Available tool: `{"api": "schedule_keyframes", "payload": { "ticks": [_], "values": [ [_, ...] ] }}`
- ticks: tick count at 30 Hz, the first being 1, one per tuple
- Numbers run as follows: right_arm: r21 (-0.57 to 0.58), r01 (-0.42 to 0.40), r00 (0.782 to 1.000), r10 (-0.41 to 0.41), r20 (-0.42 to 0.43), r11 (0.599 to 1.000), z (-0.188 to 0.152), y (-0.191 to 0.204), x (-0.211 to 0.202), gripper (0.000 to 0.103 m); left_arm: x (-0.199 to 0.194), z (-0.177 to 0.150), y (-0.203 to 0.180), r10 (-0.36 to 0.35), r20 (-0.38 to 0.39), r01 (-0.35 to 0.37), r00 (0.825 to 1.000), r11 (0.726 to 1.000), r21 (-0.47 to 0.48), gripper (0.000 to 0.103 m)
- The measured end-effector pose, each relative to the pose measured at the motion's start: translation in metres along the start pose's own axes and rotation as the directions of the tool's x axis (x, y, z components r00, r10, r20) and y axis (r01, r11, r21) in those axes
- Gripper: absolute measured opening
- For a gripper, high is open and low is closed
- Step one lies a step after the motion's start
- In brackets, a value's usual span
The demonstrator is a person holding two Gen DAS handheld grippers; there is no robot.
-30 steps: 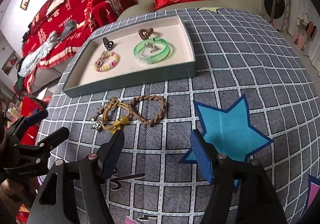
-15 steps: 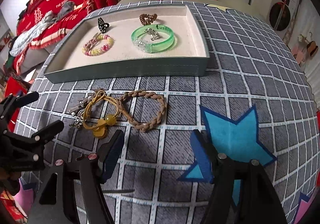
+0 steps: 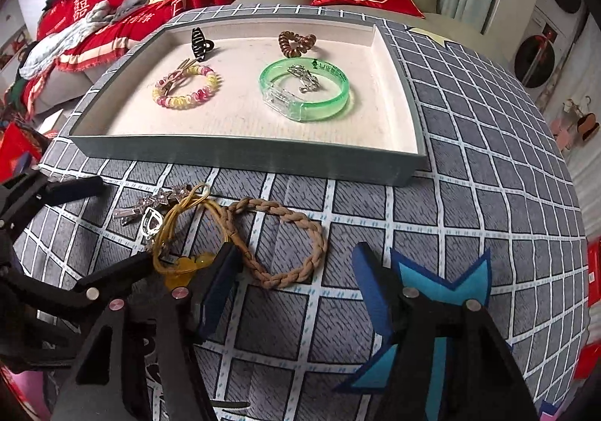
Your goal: Organize jewelry
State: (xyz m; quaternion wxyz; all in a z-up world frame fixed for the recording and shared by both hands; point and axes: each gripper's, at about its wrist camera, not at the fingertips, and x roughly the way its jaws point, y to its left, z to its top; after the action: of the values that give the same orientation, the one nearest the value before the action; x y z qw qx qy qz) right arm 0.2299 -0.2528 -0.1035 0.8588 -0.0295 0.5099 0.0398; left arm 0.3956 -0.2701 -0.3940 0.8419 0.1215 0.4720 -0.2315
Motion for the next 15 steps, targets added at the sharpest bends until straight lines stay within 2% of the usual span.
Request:
{"api": "schedule_keyframes", "payload": {
  "ticks": [2,3,7,10,15],
  "values": [
    [0.000,-0.001,1.000,0.001,0.002,1.000,0.001,0.000,0.000,0.063,0.010,0.004,-0.005,-0.005,0.002,0.005,1.000,1.000,0.011,0.091],
    [0.001,-0.001,1.000,0.001,0.003,1.000,0.002,0.001,0.000,0.062,0.012,0.011,-0.009,-0.013,0.007,0.013,1.000,1.000,0.016,0.085],
    [-0.015,-0.009,1.000,0.009,0.008,1.000,0.003,0.005,0.000,0.052,0.034,0.022,-0.018,-0.037,0.007,0.037,0.999,0.998,0.050,0.074],
    [-0.023,-0.014,1.000,0.014,0.008,1.000,0.002,0.007,-0.002,0.048,0.039,0.024,-0.030,-0.048,0.002,0.048,0.999,0.997,0.067,0.073],
    [-0.019,-0.020,1.000,0.021,0.014,1.000,-0.003,0.006,-0.004,0.047,0.052,0.024,-0.028,-0.041,0.009,0.040,0.999,0.997,0.070,0.073]
  ]
}}
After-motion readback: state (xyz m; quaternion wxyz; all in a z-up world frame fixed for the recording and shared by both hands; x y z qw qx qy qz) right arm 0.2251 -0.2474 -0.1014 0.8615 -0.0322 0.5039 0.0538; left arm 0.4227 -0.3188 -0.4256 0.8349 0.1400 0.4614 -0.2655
